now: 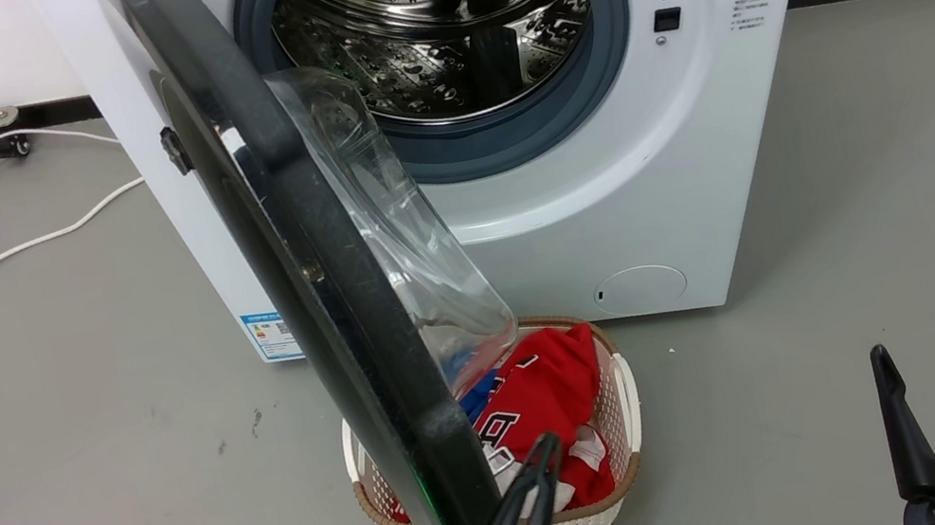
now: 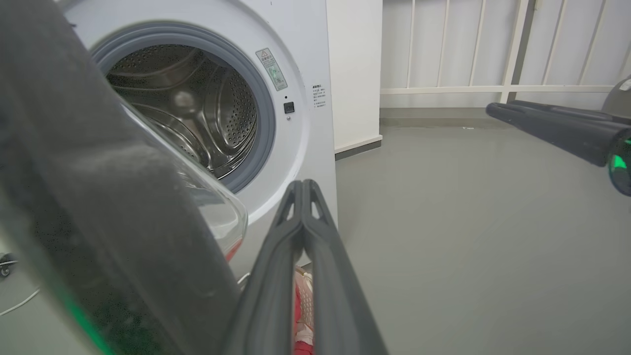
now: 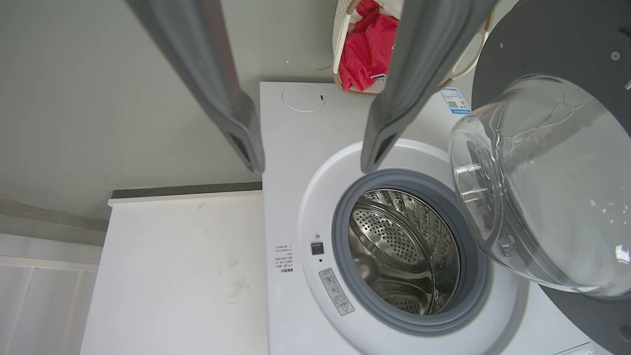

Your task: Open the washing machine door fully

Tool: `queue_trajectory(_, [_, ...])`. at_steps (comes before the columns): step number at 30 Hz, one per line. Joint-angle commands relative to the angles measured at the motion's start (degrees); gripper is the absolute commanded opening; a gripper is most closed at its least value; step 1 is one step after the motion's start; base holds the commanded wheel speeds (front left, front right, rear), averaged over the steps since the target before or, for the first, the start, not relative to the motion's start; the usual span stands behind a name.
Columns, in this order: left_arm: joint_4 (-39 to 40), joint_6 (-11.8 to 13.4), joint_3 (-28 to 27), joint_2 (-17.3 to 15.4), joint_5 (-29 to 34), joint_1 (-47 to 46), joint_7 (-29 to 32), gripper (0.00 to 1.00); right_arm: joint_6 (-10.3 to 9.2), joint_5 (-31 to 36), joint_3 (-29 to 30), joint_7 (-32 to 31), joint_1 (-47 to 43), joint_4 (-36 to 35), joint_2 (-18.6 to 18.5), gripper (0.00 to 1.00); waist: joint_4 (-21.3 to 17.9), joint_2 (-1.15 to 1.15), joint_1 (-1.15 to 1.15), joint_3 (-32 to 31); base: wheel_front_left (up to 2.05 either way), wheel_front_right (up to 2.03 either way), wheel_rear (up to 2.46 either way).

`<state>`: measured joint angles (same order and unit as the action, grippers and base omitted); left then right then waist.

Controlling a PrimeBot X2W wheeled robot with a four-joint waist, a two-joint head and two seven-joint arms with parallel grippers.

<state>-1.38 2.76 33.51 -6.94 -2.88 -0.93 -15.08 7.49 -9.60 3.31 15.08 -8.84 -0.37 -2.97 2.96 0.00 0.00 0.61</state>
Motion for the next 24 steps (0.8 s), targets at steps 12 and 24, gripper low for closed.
queue_trajectory(12, [-0.6, 1.1, -4.1, -0.8, -0.2, 1.3, -0.1, 0.00, 0.00, -0.5, 0.1, 0.1, 0.0, 0.9, 0.2, 1.00, 3.4, 0.00, 0.00, 0.0, 0.00, 0.00, 0.00])
queue_trajectory(24, [2.1, 4.2, -11.7, -3.3, -1.2, 5.4, 0.0, 0.00, 0.00, -0.8, -0.2, 0.1, 0.0, 1.4, 0.2, 1.00, 5.9, 0.00, 0.00, 0.5, 0.00, 0.00, 0.00])
